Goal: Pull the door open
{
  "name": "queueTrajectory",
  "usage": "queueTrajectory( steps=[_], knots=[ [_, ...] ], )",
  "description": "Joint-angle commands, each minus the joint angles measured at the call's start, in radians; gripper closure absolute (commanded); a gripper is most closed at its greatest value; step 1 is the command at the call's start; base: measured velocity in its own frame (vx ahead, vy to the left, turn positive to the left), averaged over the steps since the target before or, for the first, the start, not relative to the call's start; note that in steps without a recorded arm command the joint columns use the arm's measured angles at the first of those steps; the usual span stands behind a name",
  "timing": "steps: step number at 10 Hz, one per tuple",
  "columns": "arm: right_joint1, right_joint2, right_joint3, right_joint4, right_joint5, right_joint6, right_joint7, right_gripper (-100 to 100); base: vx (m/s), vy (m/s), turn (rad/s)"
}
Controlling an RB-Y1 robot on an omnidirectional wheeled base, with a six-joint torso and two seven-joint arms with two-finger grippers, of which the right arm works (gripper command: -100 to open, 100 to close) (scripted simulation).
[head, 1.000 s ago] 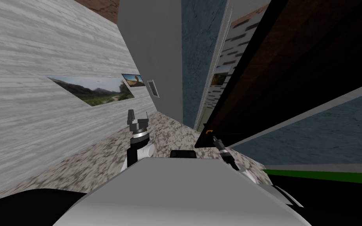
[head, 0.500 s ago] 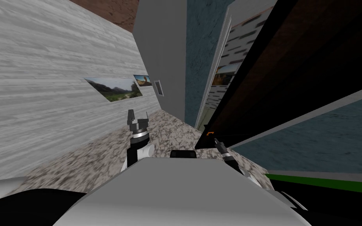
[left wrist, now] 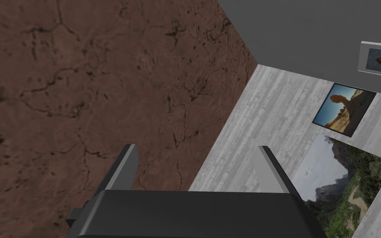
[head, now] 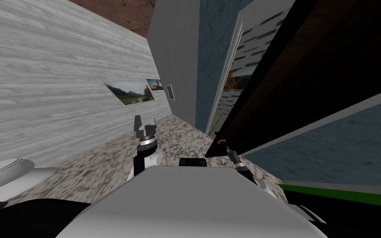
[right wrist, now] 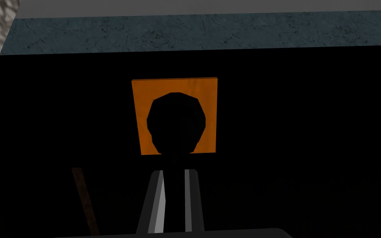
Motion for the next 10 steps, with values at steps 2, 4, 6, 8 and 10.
queueTrajectory(
  steps=[2, 4, 6, 8, 10],
  knots=[
    [-0.023, 0.002, 0.019, 0.017, -0.012, 0.005, 0.008, 100, -0.173, -0.048, 0.087],
    [-0.036, 0.004, 0.041, 0.006, -0.029, 0.027, 0.016, 100, -0.106, -0.03, 0.028],
    [-0.047, 0.005, 0.059, -0.004, -0.043, 0.045, 0.023, 100, -0.193, -0.089, 0.121],
    [-0.058, 0.006, 0.079, -0.014, -0.057, 0.064, 0.03, 100, -0.142, -0.047, 0.054],
    [-0.061, 0.006, 0.085, -0.018, -0.062, 0.07, 0.033, 100, -0.117, -0.045, 0.046]
  ],
)
